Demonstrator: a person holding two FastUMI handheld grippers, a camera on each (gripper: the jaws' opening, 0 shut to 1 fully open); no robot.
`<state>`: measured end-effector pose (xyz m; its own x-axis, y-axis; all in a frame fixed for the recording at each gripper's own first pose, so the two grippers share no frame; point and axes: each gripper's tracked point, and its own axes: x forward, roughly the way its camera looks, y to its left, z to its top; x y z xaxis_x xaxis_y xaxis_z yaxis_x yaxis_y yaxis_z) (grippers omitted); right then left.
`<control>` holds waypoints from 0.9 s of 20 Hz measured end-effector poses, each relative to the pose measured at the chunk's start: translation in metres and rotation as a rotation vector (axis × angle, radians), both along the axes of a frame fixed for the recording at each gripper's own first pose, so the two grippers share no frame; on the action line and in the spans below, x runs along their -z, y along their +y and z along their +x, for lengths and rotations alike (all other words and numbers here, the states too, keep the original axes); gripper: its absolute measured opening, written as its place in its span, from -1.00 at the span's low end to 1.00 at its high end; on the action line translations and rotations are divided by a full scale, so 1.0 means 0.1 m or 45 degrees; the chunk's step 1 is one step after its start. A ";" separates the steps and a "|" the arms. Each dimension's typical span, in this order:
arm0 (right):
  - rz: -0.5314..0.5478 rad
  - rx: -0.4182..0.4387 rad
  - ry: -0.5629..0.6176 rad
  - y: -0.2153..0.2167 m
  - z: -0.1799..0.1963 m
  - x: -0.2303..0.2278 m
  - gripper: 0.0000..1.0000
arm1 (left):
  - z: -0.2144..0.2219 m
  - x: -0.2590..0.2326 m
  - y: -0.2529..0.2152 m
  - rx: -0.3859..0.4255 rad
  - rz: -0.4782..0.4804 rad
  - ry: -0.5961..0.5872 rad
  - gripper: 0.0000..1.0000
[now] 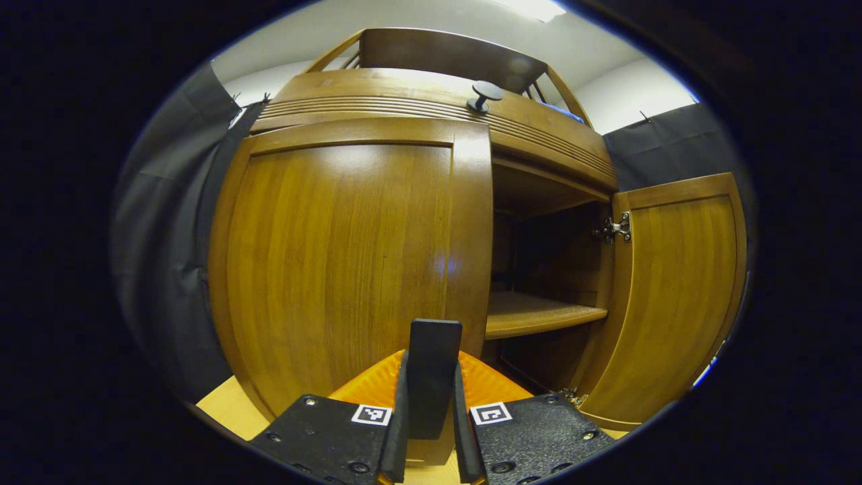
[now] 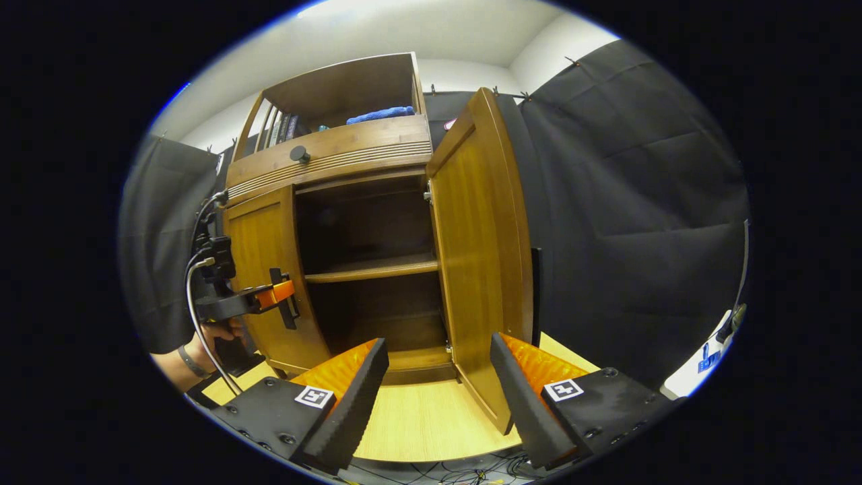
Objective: Open the right door of the double-door shoe cabinet with the right hand, and open the left door with the left hand.
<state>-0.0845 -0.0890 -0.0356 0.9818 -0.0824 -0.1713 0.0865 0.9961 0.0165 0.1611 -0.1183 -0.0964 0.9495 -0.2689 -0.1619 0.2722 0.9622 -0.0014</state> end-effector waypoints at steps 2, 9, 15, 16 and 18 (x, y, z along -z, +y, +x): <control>-0.016 -0.012 0.007 0.01 0.01 0.01 0.98 | -0.17 -0.05 0.08 -0.043 0.011 -0.010 -0.41; -0.023 -0.125 0.027 0.19 0.10 0.09 0.97 | -0.71 -0.23 0.46 -0.081 -0.004 -0.005 -0.42; -0.019 -0.236 0.069 0.44 0.25 0.19 0.80 | -1.11 -0.39 0.93 -0.219 0.055 -0.058 -0.46; -0.013 -0.252 0.076 0.47 0.27 0.21 0.80 | -1.16 -0.42 1.02 -0.251 0.068 -0.071 -0.48; -0.003 -0.277 0.086 0.53 0.31 0.25 0.80 | -1.27 -0.48 1.23 -0.317 0.096 -0.093 -0.51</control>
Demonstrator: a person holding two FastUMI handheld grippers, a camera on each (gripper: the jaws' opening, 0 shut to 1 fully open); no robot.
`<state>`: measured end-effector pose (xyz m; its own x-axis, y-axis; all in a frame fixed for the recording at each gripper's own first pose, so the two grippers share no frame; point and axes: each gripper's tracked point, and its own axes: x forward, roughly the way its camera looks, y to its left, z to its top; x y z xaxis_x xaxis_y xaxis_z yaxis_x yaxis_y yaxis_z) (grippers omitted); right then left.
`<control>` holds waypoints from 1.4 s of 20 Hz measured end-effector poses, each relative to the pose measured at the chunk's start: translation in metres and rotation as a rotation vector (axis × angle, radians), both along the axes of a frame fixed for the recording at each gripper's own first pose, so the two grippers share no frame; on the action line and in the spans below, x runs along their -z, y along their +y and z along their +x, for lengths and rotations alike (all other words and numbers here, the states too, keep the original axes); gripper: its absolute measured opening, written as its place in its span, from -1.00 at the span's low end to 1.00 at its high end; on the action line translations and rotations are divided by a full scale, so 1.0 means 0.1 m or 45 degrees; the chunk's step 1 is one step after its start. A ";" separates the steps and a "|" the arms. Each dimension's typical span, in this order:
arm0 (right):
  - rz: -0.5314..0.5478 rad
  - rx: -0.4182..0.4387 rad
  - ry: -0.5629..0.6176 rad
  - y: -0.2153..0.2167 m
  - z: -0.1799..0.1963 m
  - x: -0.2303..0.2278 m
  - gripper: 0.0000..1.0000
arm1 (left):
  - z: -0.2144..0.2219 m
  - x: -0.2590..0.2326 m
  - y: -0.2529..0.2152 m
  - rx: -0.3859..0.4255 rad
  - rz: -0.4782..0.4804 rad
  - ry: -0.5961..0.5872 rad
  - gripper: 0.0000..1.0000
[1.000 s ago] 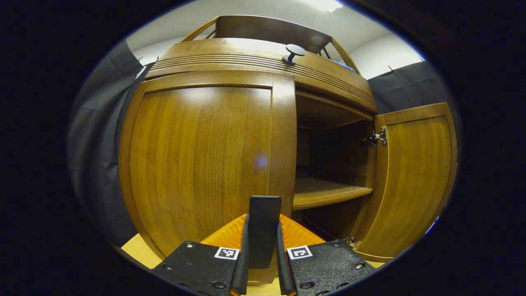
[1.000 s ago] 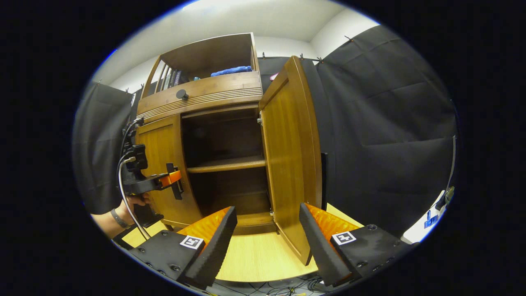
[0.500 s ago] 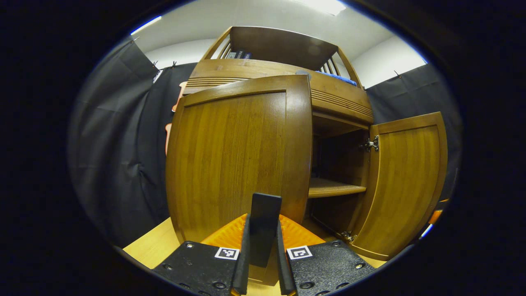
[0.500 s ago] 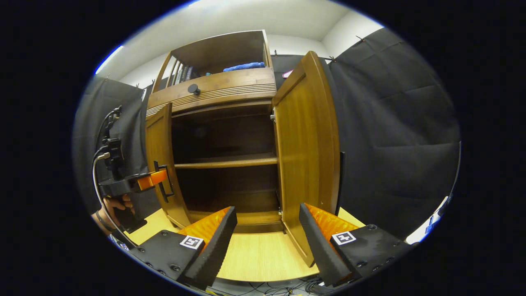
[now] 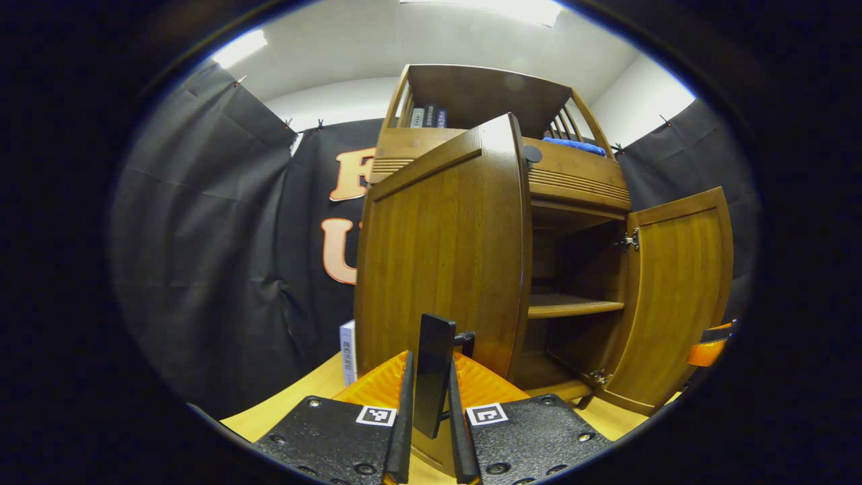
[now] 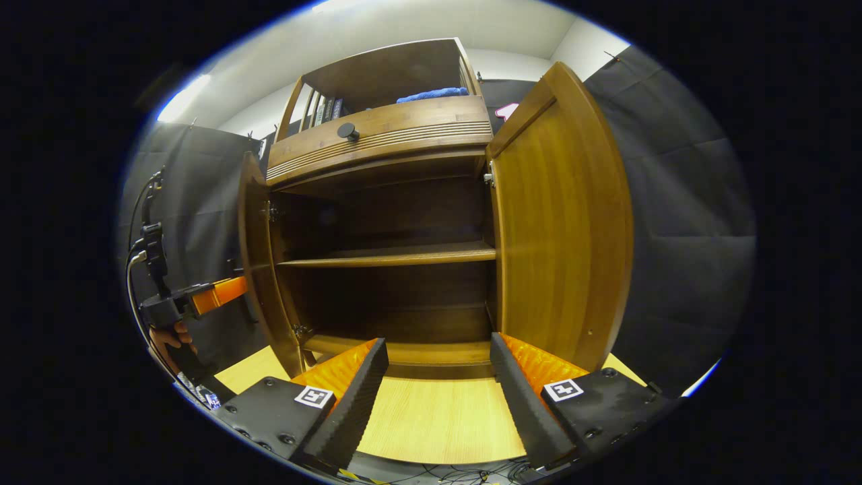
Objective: Open the right door of the double-door shoe cabinet with the right hand, and open the left door with the left hand.
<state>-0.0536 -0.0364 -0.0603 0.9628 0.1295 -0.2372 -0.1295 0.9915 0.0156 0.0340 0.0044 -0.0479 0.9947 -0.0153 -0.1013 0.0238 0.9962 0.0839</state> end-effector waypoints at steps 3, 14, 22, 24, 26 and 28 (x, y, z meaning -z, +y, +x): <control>0.011 -0.040 0.013 0.10 0.06 0.06 0.80 | -0.08 -0.03 0.19 -0.015 0.003 -0.011 -0.51; 0.013 -0.112 0.042 0.31 0.20 0.15 0.88 | -0.24 -0.10 1.08 -0.160 -0.016 -0.025 -0.66; 0.016 -0.128 0.050 0.41 0.35 0.18 1.00 | -0.15 -0.06 1.46 0.068 -0.102 0.031 -0.41; 0.015 -0.130 0.053 0.41 0.35 0.18 0.87 | -0.08 0.02 1.51 0.118 -0.102 0.062 -0.41; 0.012 -0.130 0.051 0.42 0.36 0.17 0.90 | -0.02 0.02 1.52 0.179 -0.093 0.072 -0.41; 0.011 -0.131 0.049 0.42 0.36 0.17 0.80 | 0.00 0.02 1.61 0.191 -0.087 0.090 -0.38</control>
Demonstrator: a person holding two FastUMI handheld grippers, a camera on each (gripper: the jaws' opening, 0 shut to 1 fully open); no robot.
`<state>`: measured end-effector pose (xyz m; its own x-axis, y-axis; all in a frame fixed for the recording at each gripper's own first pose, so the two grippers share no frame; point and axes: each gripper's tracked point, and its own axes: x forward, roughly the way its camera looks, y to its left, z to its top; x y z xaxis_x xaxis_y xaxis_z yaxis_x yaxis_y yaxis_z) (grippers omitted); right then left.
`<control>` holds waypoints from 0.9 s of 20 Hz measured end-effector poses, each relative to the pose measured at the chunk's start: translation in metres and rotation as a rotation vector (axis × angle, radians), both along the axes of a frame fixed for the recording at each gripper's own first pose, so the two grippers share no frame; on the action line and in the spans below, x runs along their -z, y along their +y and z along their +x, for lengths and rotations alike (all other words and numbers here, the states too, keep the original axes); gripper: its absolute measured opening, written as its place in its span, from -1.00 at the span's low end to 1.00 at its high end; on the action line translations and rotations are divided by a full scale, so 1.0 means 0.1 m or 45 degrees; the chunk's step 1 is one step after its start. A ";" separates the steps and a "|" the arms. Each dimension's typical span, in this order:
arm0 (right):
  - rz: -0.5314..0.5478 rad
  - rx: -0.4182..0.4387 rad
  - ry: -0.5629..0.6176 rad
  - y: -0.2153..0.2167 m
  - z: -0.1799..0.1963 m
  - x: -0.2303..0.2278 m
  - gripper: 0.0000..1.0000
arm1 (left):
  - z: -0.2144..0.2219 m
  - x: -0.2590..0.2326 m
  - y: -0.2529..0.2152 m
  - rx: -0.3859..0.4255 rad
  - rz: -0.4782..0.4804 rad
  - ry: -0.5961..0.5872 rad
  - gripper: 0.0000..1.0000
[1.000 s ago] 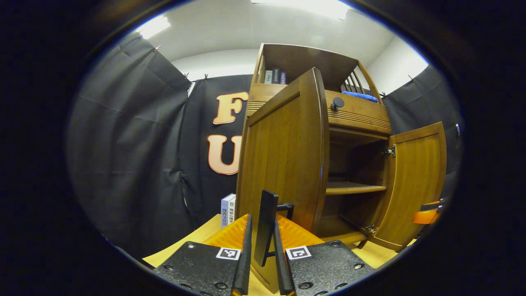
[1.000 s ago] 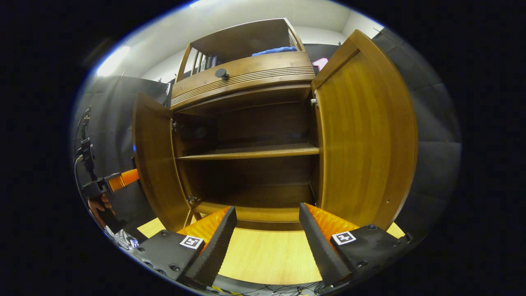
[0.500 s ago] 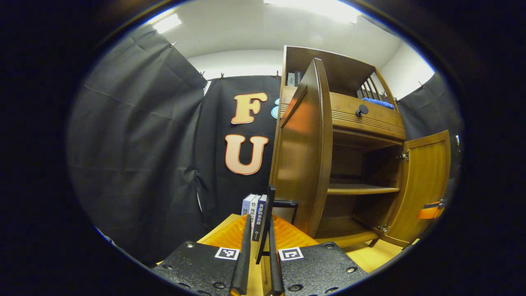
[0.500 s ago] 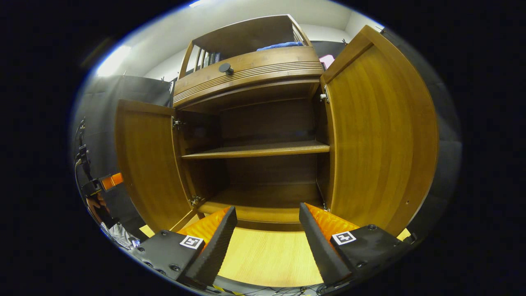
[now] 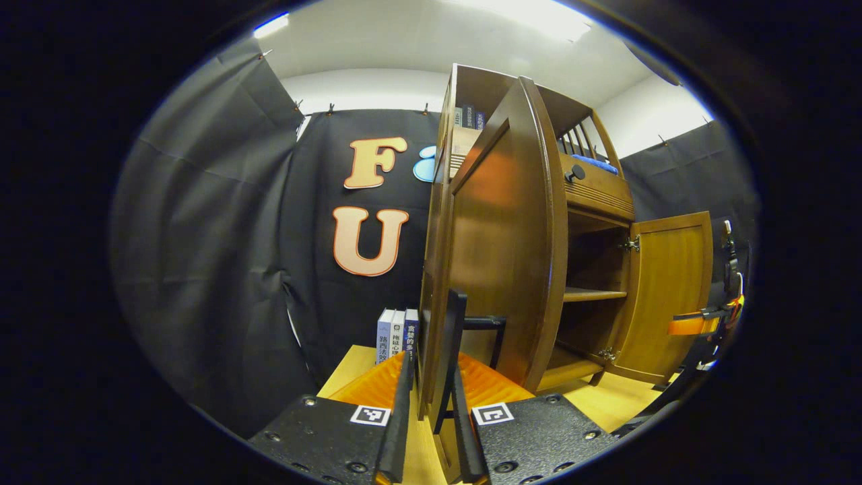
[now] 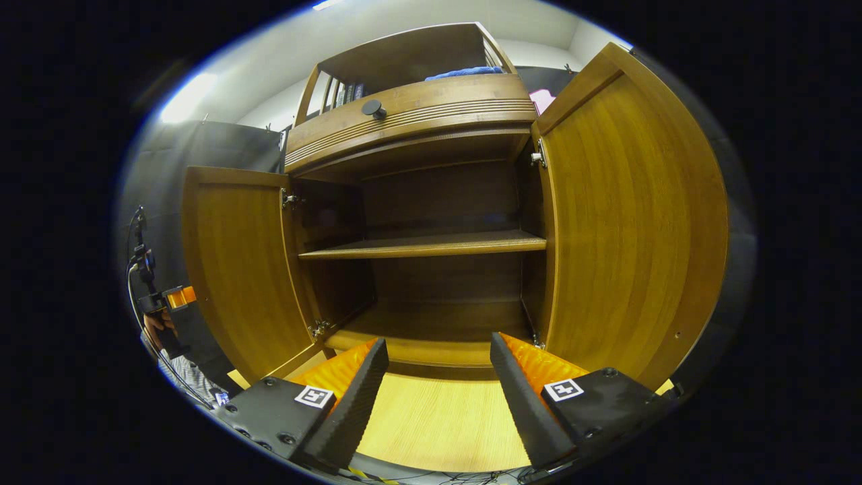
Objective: Open the right door of the double-door shoe cabinet with the right hand, and open the left door with the left hand.
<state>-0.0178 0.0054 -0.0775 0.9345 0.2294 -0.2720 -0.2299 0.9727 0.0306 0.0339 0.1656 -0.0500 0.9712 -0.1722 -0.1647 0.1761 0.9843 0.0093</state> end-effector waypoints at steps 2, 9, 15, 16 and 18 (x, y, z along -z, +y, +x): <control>0.005 -0.002 0.002 0.01 0.00 0.01 0.80 | -0.04 0.00 0.04 -0.023 0.039 0.015 -0.39; 0.030 -0.041 0.029 0.07 0.05 0.12 0.96 | -0.58 0.02 0.06 -0.142 0.120 0.095 -0.49; 0.042 -0.131 0.043 0.29 0.16 0.16 0.97 | -0.88 -0.40 -0.49 -0.117 0.078 0.004 -0.45; 0.038 -0.143 0.047 0.31 0.17 0.17 0.97 | -0.88 -0.42 -0.66 -0.083 0.063 -0.007 -0.48; 0.031 -0.159 0.049 0.33 0.17 0.17 0.97 | -0.83 -0.49 -1.00 -0.012 0.033 -0.034 -0.48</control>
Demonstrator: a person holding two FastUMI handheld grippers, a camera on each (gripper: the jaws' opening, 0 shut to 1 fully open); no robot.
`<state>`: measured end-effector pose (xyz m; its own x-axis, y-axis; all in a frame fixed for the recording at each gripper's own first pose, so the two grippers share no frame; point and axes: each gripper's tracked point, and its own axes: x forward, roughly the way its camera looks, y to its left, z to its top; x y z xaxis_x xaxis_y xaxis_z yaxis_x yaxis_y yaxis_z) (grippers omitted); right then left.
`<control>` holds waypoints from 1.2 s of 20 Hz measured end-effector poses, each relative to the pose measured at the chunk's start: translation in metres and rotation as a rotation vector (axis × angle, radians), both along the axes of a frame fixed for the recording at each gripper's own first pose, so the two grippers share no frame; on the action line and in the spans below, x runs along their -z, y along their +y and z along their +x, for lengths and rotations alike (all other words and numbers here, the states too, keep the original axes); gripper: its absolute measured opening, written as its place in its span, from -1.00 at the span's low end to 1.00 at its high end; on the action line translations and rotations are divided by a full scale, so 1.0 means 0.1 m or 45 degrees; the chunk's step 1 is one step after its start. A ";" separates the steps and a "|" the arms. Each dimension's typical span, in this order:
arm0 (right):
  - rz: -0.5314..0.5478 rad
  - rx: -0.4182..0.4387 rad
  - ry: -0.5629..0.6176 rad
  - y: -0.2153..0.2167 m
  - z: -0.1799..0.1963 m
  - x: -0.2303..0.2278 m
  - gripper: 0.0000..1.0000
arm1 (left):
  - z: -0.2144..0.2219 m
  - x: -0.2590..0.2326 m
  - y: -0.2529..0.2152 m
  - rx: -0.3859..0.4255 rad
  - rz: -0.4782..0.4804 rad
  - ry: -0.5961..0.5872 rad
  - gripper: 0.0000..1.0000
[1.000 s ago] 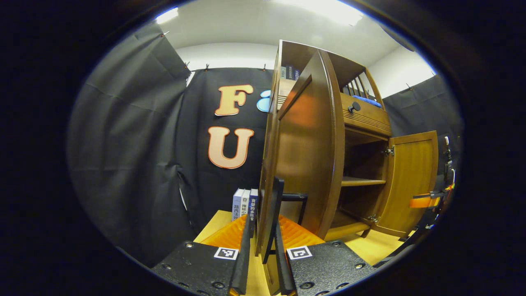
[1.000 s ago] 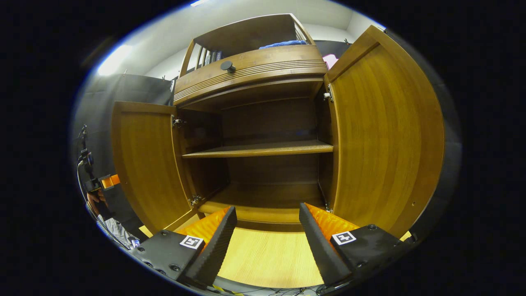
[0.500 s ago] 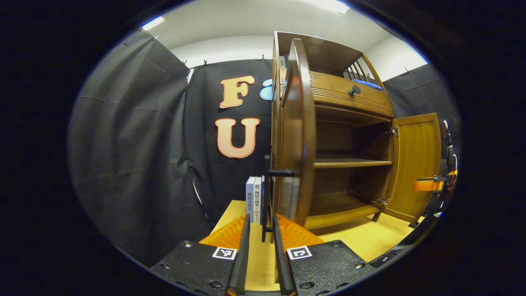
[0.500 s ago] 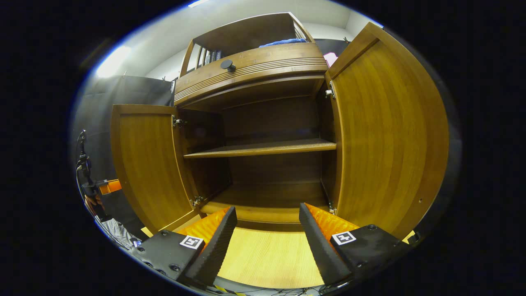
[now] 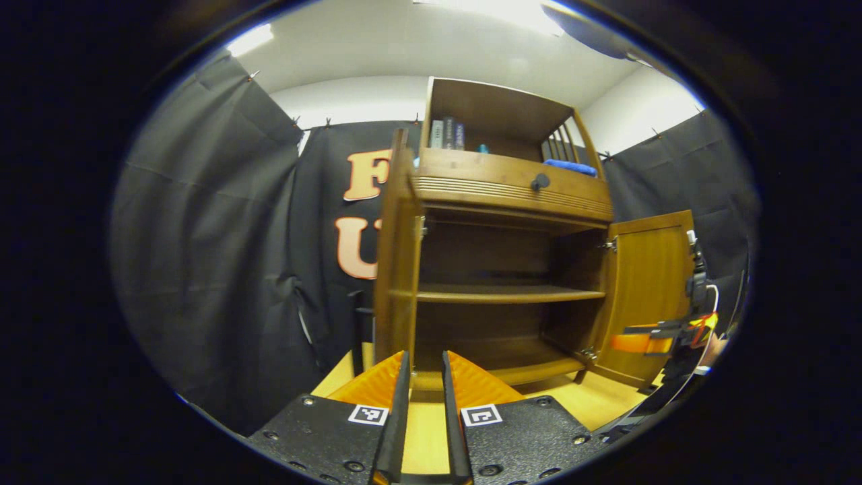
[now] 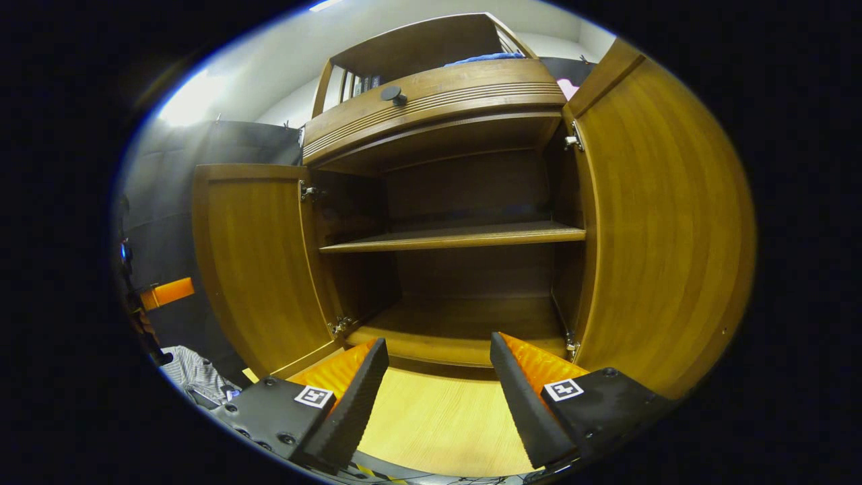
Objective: Open the right door of the double-door shoe cabinet with the right hand, and open the left door with the left hand.
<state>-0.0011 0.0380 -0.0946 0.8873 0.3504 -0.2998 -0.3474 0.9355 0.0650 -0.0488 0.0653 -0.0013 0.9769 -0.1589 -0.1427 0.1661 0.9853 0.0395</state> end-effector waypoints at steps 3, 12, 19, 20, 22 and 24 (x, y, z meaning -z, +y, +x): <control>-0.011 0.004 -0.017 -0.05 -0.01 -0.03 0.97 | 0.12 -0.04 -0.61 0.161 -0.062 -0.017 -0.61; -0.031 0.133 -0.054 -0.51 -0.16 -0.13 0.96 | 0.49 0.16 -1.29 0.104 -0.180 -0.037 -0.35; -0.024 0.211 -0.051 -0.75 -0.18 -0.13 0.96 | 0.54 0.29 -1.14 0.001 -0.151 -0.027 0.75; -0.019 0.210 -0.053 -0.74 -0.17 -0.14 0.96 | 0.54 0.30 -1.11 -0.020 -0.160 -0.029 0.96; -0.017 0.203 -0.059 -0.72 -0.15 -0.14 0.97 | 0.49 0.28 -1.03 -0.064 -0.136 -0.051 0.82; -0.017 0.188 -0.060 -0.66 -0.16 -0.13 0.97 | 0.45 0.26 -0.94 -0.089 -0.095 -0.073 0.82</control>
